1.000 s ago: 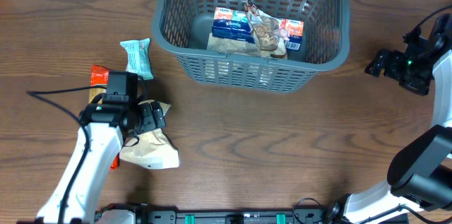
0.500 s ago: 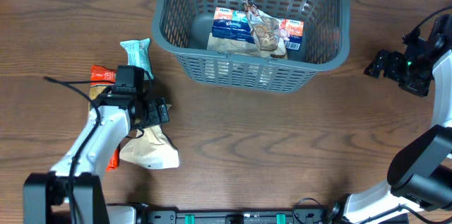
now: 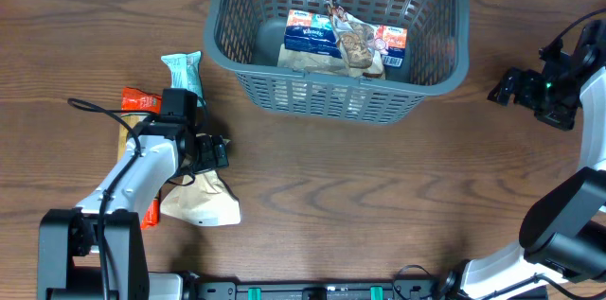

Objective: Pack container
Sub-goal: 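Move the left gripper down over the cream paper bag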

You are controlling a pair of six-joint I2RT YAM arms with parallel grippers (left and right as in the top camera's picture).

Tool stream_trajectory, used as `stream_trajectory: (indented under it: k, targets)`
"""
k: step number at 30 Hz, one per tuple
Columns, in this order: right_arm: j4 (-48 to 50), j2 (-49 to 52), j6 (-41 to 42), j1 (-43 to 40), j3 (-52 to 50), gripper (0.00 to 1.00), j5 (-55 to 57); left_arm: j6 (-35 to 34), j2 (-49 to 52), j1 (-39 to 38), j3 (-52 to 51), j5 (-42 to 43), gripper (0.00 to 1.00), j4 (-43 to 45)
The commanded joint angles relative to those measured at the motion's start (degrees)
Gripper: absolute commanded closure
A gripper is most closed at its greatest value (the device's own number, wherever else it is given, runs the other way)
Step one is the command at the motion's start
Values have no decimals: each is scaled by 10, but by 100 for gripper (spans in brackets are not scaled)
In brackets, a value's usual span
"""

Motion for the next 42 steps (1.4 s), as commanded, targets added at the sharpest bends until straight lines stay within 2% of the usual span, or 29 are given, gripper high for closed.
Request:
stream_trajectory:
  k: [1,17,22,26,31,34,42]
  targets:
    - [-2,2,2,-1,-3,1,-5,7,6,-2,0,-1,1,2]
    - [-4,2,-3,-1,-3,1,-5,7,6,-2,-32,-7,3,2]
    - [-7,2,-3,-2,-3,1,-5,7,6,-2,-32,-7,31,2]
    - [-8,2,-3,-1,-3,1,-5,7,6,-2,-32,-7,37,4]
    - [-11,2,-3,-1,-3,1,-5,7,6,-2,-32,-4,66,4]
    - [-12,2,-3,-1,-3,1,-5,7,6,-2,-31,-4,71,6]
    - [-13,2,-3,-1,-3,1,-5,7,-11,-2,-14,68,72,5]
